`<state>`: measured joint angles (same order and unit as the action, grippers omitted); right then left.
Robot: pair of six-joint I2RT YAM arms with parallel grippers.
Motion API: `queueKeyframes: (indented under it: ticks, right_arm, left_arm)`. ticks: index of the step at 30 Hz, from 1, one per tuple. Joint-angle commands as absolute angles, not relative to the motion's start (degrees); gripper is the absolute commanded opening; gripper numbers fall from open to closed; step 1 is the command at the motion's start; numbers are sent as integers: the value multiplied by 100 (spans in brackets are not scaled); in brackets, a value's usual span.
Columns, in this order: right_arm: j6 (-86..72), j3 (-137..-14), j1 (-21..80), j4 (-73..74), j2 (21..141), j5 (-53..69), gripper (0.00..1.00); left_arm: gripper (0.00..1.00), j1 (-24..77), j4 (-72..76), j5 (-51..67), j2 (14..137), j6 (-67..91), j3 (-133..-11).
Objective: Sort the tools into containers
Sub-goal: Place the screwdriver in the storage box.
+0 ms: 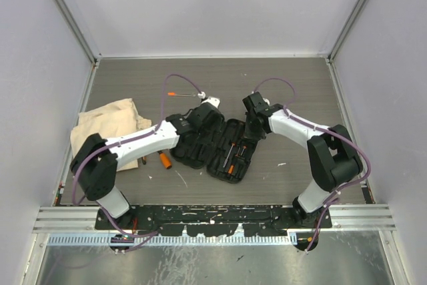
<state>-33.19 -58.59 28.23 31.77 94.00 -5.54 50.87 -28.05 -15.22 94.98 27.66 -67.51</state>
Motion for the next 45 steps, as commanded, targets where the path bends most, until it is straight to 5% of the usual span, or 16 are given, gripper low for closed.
queueKeyframes:
  ticks: [1, 25, 30, 45]
  right_arm:
    - [-3213, -5392, 2730, 3492, 9624, 91, 1]
    - [-2790, -4574, 2001, 2858, 9547, 470, 1]
    - [-2743, -4497, 1966, 2791, 9545, 514, 1]
    - [-2705, -4438, 1959, 2705, 9593, 589, 1]
  left_arm:
    - [56, 5182, -2565, -1075, 9016, 2946, -7120]
    - [17, 6272, -2694, -606, 11001, 3720, -8389]
    - [1, 6284, -2844, -806, 11149, 3822, -8454]
    - [12, 6284, -3173, -1102, 11326, 3577, -8938]
